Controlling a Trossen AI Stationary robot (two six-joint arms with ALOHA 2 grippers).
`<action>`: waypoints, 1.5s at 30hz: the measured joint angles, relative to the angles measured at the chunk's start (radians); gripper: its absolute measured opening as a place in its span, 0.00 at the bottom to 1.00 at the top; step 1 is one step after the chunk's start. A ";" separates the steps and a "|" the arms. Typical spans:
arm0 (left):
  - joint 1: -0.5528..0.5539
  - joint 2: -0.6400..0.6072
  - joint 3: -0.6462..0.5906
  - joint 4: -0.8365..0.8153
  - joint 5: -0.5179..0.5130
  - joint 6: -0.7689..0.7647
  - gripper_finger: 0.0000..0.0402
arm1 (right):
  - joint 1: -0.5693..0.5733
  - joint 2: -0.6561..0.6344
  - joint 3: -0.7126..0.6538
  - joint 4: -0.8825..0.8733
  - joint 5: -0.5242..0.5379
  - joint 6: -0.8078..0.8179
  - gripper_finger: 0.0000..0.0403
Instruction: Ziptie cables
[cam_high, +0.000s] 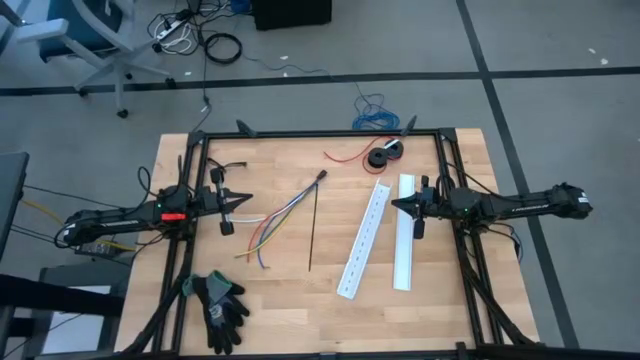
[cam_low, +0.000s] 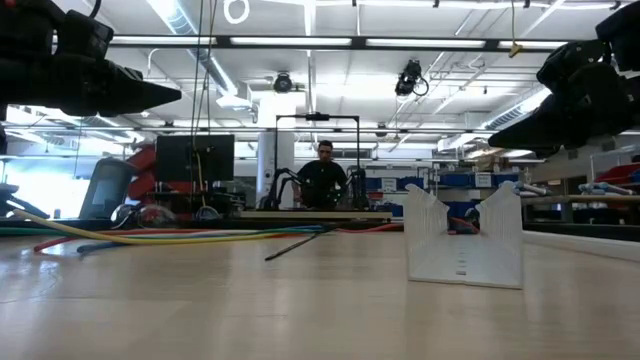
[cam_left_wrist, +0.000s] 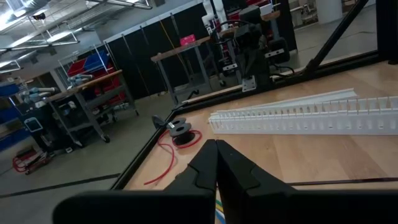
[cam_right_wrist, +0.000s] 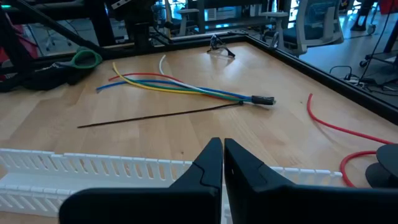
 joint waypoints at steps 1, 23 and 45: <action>0.000 0.000 0.000 0.000 0.000 -0.001 0.03 | 0.000 0.000 0.000 0.000 0.000 0.000 0.02; 0.000 0.142 0.000 0.021 -0.018 -0.341 0.20 | 0.000 0.000 0.000 0.000 0.000 0.000 0.02; -0.003 0.848 0.272 0.292 -0.053 -0.515 0.36 | 0.000 0.000 0.000 0.000 0.000 0.000 0.02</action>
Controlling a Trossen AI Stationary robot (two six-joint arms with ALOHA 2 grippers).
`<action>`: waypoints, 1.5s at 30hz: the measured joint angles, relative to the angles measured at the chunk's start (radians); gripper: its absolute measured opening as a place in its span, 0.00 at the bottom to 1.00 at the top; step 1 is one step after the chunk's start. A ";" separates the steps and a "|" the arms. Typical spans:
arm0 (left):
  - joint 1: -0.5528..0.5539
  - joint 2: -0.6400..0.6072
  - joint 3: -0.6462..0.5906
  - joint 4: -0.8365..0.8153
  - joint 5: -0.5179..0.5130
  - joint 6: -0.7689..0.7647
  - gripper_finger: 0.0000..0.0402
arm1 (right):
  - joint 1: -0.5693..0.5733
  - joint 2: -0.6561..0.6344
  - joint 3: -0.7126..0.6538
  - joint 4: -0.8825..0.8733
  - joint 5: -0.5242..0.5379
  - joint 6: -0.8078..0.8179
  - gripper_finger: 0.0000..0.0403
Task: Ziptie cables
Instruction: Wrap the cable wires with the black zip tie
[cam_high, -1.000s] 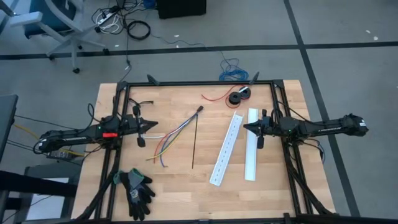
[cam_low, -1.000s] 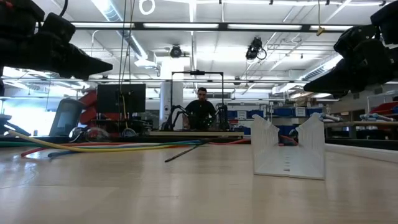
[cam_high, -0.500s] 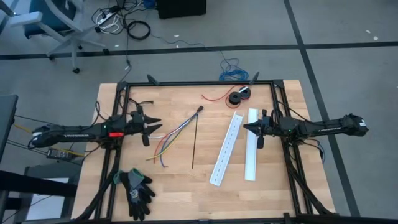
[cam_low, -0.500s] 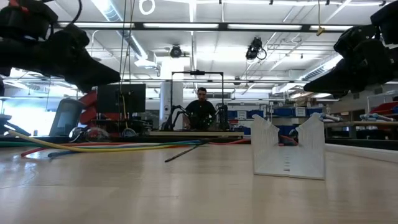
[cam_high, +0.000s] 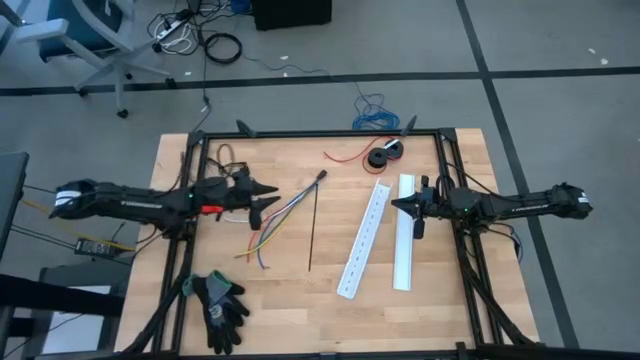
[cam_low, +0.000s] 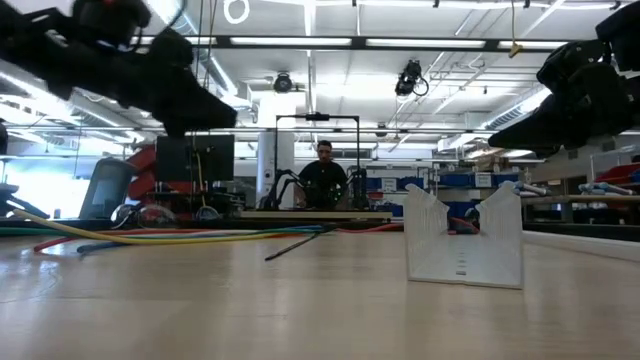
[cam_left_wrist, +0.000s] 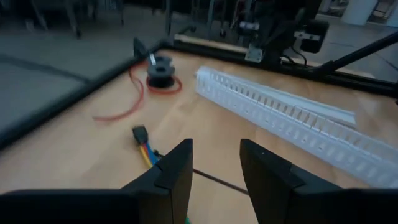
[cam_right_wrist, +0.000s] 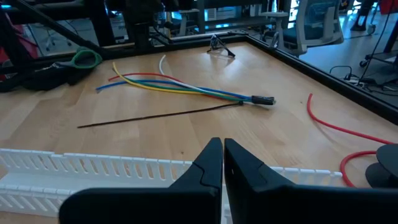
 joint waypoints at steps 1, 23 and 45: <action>-0.003 0.046 0.027 0.000 0.000 -0.026 0.36 | 0.000 0.000 0.000 0.000 0.000 0.000 0.02; -0.063 0.793 0.665 -0.345 -0.129 -0.394 0.35 | 0.000 0.000 0.000 0.000 0.000 0.000 0.02; -0.006 0.939 0.855 -0.656 -0.229 -0.634 0.33 | 0.000 0.000 0.000 0.004 0.000 0.000 0.02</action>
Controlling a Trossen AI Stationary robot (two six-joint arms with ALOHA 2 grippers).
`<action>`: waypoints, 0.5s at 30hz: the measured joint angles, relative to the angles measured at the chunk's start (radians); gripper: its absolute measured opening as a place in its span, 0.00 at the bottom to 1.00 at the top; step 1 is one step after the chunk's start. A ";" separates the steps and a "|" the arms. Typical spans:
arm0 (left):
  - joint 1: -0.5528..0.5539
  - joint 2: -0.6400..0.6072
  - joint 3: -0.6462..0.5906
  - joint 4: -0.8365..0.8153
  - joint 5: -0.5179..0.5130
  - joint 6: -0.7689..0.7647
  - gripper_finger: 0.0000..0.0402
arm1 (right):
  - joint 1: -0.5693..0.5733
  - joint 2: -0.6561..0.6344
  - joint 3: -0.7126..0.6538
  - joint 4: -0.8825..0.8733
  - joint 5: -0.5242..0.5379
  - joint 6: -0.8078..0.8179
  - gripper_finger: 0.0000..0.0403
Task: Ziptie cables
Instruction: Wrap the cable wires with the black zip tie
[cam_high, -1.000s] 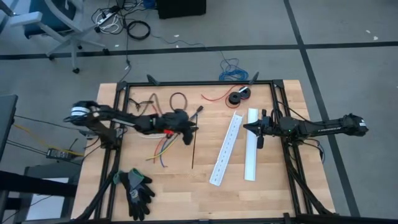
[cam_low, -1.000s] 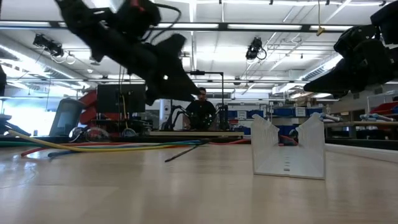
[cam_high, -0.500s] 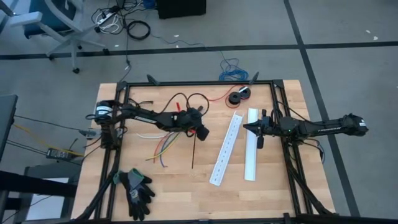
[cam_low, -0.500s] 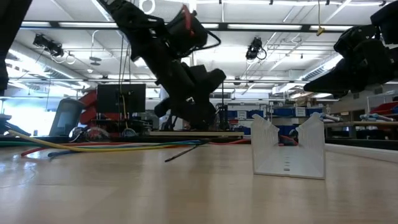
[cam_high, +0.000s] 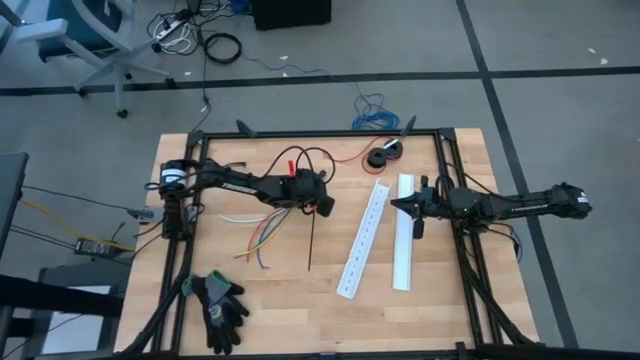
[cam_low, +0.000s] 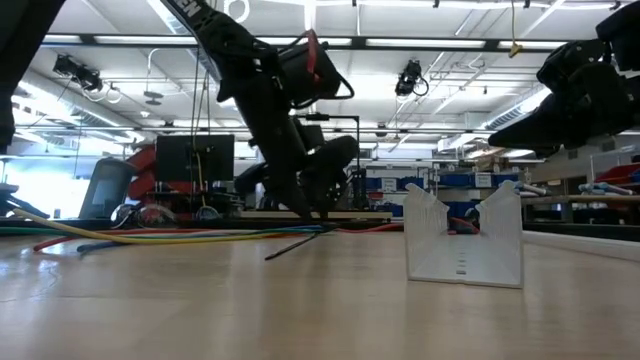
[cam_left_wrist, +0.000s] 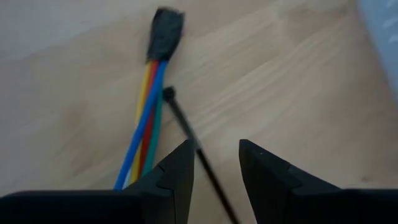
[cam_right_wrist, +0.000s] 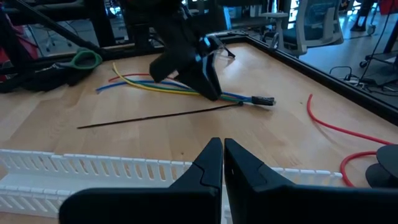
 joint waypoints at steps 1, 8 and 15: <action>0.003 0.002 0.000 0.011 0.001 0.000 0.33 | 0.000 0.000 0.000 0.000 0.000 0.000 0.02; 0.024 0.028 0.001 0.037 0.011 0.001 0.32 | 0.000 0.001 0.000 0.005 0.000 0.000 0.02; 0.044 0.091 0.006 0.083 0.029 0.000 0.32 | 0.000 0.006 0.000 0.020 0.000 0.000 0.02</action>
